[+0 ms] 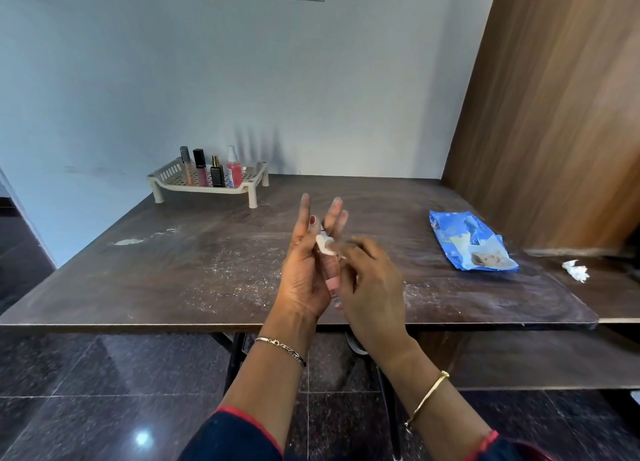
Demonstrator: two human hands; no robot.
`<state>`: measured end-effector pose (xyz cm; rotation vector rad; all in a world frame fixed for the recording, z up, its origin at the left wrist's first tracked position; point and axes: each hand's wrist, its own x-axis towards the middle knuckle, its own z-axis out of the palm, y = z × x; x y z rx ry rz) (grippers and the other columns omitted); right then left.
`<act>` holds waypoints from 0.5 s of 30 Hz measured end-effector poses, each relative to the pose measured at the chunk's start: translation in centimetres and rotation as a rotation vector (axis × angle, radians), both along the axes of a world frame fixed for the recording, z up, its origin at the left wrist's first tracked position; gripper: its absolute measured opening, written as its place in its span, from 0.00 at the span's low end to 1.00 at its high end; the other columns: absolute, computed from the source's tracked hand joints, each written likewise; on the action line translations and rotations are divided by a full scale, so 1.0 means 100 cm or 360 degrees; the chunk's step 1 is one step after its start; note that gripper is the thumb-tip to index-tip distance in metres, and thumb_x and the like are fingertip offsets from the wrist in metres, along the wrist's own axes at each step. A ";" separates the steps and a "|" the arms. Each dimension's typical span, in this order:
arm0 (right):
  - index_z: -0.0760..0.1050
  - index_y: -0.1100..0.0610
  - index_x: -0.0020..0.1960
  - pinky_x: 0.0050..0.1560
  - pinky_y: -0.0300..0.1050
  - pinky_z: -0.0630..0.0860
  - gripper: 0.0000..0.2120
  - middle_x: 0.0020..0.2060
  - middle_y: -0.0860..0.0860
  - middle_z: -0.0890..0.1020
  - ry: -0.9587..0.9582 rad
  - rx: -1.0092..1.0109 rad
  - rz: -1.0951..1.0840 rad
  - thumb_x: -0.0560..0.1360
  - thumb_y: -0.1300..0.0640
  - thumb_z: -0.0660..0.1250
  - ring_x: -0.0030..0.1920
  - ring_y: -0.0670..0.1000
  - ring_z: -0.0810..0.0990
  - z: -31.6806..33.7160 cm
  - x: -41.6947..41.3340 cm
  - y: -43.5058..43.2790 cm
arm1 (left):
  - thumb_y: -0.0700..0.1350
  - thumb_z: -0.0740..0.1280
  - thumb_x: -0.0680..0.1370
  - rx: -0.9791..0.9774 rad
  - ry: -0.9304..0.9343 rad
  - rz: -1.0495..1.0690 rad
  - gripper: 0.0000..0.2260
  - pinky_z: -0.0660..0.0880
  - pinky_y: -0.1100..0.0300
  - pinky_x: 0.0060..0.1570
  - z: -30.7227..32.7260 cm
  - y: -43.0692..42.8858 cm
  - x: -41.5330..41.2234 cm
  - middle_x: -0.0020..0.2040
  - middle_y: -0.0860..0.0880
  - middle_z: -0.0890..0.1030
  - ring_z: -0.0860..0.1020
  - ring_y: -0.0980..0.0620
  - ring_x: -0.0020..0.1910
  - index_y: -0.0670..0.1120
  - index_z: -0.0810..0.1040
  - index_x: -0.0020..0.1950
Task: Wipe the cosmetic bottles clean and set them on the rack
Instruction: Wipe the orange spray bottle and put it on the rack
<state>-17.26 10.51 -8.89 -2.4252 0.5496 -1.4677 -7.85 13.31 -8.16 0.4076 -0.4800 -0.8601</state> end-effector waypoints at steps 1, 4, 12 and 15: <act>0.81 0.53 0.52 0.43 0.38 0.75 0.15 0.46 0.47 0.80 -0.0106 0.0271 0.0042 0.73 0.66 0.62 0.44 0.44 0.78 0.001 0.003 -0.001 | 0.41 0.60 0.77 -0.0001 -0.0012 0.0019 0.24 0.73 0.53 0.60 0.001 -0.001 0.000 0.62 0.46 0.79 0.74 0.49 0.66 0.56 0.66 0.72; 0.82 0.50 0.48 0.41 0.45 0.78 0.10 0.40 0.47 0.84 -0.0295 0.1169 0.0386 0.76 0.62 0.64 0.41 0.46 0.81 -0.001 0.005 0.000 | 0.43 0.59 0.79 0.0060 -0.0140 0.0157 0.21 0.69 0.49 0.63 0.008 -0.001 -0.001 0.62 0.47 0.79 0.75 0.50 0.65 0.57 0.66 0.71; 0.80 0.59 0.54 0.35 0.42 0.78 0.11 0.39 0.54 0.85 -0.0731 0.1533 0.0569 0.72 0.64 0.71 0.37 0.47 0.82 0.004 0.003 -0.002 | 0.56 0.55 0.79 0.0435 -0.0736 0.0241 0.16 0.77 0.62 0.40 0.009 0.004 -0.019 0.55 0.51 0.81 0.79 0.55 0.45 0.55 0.74 0.62; 0.80 0.54 0.55 0.48 0.45 0.80 0.13 0.45 0.52 0.85 -0.0782 0.1470 0.0502 0.74 0.67 0.68 0.46 0.47 0.83 0.004 0.004 -0.010 | 0.55 0.58 0.77 0.0525 -0.0861 0.0076 0.18 0.77 0.59 0.46 -0.009 0.009 -0.030 0.55 0.47 0.81 0.80 0.51 0.51 0.53 0.71 0.66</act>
